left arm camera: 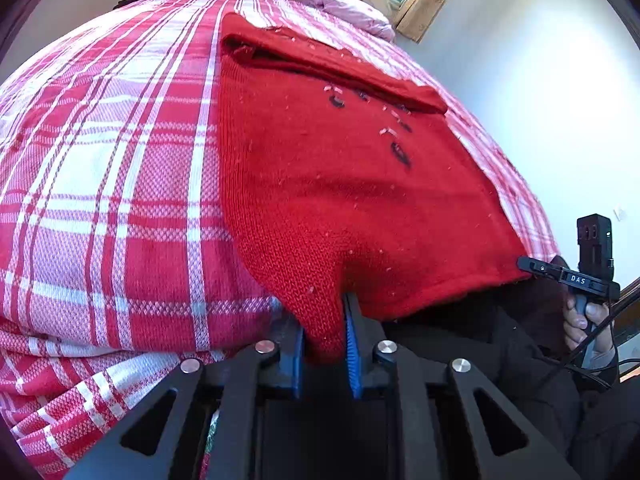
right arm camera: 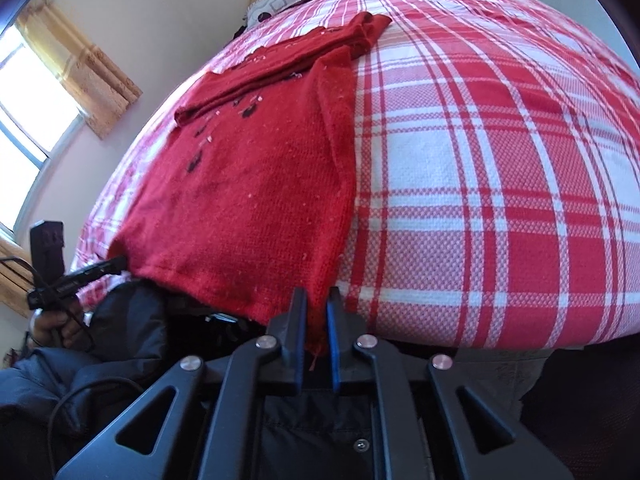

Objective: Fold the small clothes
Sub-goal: 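Lift the hem with both grippers and fold it over toward the collar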

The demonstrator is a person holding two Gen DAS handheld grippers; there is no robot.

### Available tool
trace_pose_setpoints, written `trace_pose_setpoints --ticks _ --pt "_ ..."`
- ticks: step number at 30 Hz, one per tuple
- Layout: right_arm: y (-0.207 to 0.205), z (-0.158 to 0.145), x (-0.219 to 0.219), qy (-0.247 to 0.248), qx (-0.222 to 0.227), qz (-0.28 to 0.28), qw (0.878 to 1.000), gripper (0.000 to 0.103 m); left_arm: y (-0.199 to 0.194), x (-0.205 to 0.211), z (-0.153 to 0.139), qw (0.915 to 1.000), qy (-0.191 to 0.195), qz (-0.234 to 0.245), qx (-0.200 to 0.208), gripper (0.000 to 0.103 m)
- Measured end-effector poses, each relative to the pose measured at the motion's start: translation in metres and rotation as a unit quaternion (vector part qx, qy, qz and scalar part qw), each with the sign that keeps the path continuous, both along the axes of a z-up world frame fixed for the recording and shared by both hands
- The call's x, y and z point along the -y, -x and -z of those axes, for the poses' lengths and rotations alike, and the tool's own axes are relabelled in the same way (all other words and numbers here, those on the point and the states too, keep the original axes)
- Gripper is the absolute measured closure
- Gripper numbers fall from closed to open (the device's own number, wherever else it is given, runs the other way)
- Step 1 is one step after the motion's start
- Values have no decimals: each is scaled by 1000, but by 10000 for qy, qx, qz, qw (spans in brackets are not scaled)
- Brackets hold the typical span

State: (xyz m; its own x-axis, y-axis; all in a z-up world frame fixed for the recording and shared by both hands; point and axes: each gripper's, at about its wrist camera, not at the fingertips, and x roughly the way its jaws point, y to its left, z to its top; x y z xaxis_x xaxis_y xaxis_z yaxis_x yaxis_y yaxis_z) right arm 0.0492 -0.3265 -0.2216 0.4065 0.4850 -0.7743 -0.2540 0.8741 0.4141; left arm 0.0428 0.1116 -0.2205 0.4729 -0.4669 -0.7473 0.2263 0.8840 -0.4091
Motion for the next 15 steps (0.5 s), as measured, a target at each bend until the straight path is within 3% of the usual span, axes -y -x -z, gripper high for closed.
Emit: trace_pose_setpoints --ticks 7,15 --pt "0 -13 6 -333 213 139 9991 92 8 -2 -19 9992 -10 101 374 88" --pt "3 -29 13 -599 437 179 9971 92 4 -11 -34 9979 269 22 582 89"
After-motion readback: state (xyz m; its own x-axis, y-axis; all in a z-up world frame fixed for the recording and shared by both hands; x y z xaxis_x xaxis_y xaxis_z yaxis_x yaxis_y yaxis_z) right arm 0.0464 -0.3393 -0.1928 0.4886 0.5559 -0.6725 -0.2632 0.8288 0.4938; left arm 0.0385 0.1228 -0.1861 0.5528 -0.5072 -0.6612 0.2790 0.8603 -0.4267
